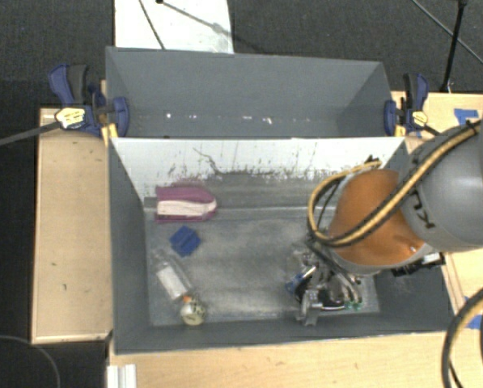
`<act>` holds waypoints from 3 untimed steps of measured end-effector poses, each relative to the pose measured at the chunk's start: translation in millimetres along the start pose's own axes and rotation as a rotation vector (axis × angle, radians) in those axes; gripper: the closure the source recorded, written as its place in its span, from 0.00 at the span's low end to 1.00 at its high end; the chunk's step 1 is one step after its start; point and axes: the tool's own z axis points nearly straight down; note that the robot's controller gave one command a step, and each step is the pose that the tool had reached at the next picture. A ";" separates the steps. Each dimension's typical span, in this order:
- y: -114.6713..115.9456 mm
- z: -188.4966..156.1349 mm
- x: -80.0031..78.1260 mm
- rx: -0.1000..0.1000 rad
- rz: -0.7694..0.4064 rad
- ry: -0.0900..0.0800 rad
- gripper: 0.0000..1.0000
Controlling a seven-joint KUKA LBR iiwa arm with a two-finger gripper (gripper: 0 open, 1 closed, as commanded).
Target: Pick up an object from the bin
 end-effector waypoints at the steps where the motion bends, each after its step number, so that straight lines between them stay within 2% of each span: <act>1: -76.2 -3.3 -10.1 0.003 -0.171 -0.005 0.00; 2: -142.1 -3.8 -13.6 0.002 -0.262 -0.006 0.00; 3: -146.4 -8.6 -13.0 0.000 -0.577 -0.006 0.00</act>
Offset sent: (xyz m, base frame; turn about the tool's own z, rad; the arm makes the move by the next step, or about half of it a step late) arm 0.0062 -0.0743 0.0025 -0.1747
